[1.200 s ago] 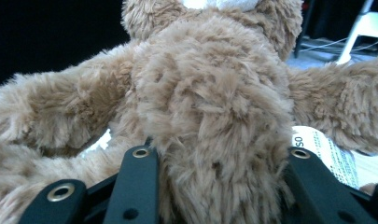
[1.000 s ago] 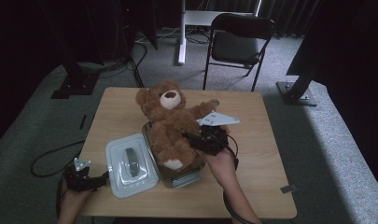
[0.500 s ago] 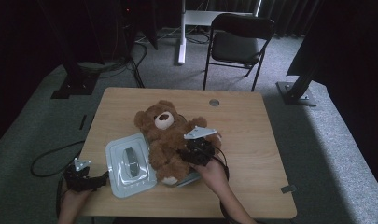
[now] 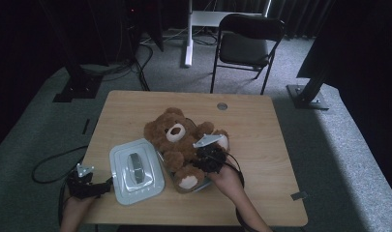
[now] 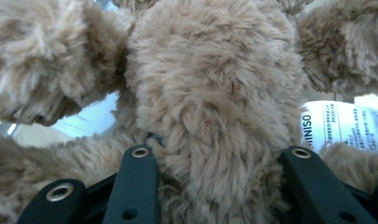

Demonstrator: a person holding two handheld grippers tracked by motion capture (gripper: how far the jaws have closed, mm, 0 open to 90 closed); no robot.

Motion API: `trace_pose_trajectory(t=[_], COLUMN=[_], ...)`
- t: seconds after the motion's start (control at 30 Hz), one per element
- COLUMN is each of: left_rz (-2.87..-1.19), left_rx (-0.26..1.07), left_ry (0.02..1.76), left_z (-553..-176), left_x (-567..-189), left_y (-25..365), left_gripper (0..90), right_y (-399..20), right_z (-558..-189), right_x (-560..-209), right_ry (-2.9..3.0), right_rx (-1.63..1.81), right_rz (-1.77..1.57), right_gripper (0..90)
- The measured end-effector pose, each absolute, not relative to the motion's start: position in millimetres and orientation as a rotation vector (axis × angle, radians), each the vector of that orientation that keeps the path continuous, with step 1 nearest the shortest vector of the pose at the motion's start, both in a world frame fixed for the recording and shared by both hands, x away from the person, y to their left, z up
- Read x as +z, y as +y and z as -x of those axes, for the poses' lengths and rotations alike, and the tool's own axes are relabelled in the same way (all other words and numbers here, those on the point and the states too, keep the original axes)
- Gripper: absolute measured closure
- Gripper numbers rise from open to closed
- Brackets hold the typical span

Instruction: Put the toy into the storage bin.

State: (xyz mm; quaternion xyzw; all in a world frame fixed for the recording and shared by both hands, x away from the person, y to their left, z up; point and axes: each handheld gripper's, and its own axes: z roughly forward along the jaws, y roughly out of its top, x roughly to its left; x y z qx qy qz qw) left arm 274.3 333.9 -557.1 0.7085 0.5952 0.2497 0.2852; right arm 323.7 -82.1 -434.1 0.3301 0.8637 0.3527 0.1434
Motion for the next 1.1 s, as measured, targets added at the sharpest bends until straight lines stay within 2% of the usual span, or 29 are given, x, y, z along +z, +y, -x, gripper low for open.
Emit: trace_pose_trajectory(t=[0.63,0.7,1.0,1.1], left_rz=[-1.893,-1.893,-1.898,-1.895], left_rx=[0.669,0.669,0.668,0.667], left_ry=[1.592,1.592,1.592,1.593], left_z=[-274.1,-274.2,-274.1,-274.1], left_x=[-557.2,-557.2,-557.0,-557.0], left_y=[333.8,333.8,334.1,333.9], left_gripper=[0.5,0.5,0.5,0.5], right_y=[-56.1,-57.9,-71.4,-72.3], right_z=[-336.2,-336.5,-333.0,-331.3], right_x=[-443.1,-443.1,-428.6,-423.5], right_ry=[2.621,2.614,2.580,2.577], right_rx=[0.731,0.759,0.943,0.956], right_rz=[-0.875,-0.887,-0.983,-0.984], right_gripper=[63.5,61.0,38.1,35.9])
